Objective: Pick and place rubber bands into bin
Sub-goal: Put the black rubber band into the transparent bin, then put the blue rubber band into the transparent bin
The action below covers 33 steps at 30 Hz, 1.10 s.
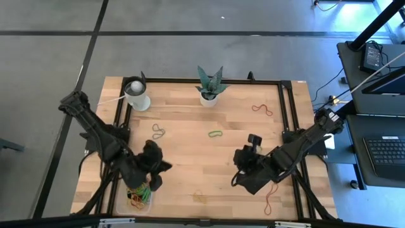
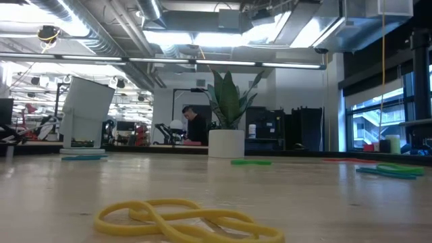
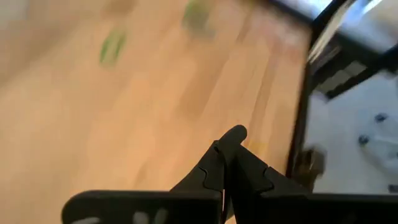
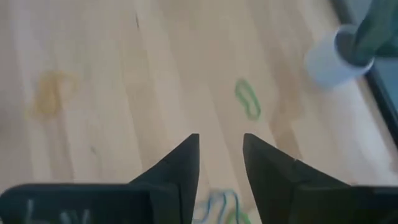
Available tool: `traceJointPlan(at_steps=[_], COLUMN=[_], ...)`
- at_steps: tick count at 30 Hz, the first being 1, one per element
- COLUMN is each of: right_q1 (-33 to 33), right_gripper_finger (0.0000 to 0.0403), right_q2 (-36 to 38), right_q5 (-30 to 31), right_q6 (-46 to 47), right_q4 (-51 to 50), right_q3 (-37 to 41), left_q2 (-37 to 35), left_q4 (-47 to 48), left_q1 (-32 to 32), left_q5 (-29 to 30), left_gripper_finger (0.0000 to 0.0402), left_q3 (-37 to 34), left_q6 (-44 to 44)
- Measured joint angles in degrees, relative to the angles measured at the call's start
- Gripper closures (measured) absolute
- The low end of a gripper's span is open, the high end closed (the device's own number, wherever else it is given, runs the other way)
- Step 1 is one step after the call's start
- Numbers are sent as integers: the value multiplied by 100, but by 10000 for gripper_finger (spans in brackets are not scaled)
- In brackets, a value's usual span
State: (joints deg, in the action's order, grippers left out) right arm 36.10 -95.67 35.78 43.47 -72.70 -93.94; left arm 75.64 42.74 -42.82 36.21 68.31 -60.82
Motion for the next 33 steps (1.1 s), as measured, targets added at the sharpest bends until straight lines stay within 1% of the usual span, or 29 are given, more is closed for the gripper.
traceJointPlan(at_steps=[3, 6, 9, 12, 14, 16, 20, 23, 25, 28, 31, 33], right_q1=[-7, -76, -190, -412, -597, -796, -1392, -1790, -1933, -1994, -1987, -1987], right_gripper_finger=[282, 287, 294, 301, 304, 306, 307, 307, 307, 307, 307, 307], right_q2=[142, 532, 1126, 1906, 2443, 3013, 4115, 4828, 5172, 5559, 5708, 5723], right_q5=[-318, -832, -1175, -1702, -2063, -2360, -3310, -3812, -3907, -3894, -3909, -3904], right_q6=[10, -30, -165, -229, -345, -479, -587, -304, -69, 133, 132, 124], right_q4=[299, 1104, 2105, 2979, 3443, 3886, 4340, 4671, 4839, 5238, 5578, 5629], right_q3=[630, 1470, 2478, 3458, 4094, 4672, 5717, 6339, 6652, 6961, 7097, 7084], left_q2=[198, 348, 462, 551, 597, 668, 879, 1079, 1211, 1364, 1422, 1429], left_q4=[741, 1340, 1719, 2017, 2121, 2138, 1926, 1636, 1500, 1437, 1439, 1450], left_q1=[-285, -559, -816, -999, -1056, -1091, -1113, -1132, -1141, -1127, -1105, -1090], left_q5=[-572, -1435, -2142, -2679, -3013, -3245, -3553, -3648, -3711, -3759, -3747, -3732], left_gripper_finger=[399, 399, 399, 399, 399, 399, 396, 382, 363, 327, 288, 265], left_q3=[-2, -2, -2, -2, -2, -2, -2, -2, -2, -2, -2, -2], left_q6=[-1353, -2619, -3448, -3880, -3939, -3817, -3138, -2601, -2452, -2535, -2691, -2772])
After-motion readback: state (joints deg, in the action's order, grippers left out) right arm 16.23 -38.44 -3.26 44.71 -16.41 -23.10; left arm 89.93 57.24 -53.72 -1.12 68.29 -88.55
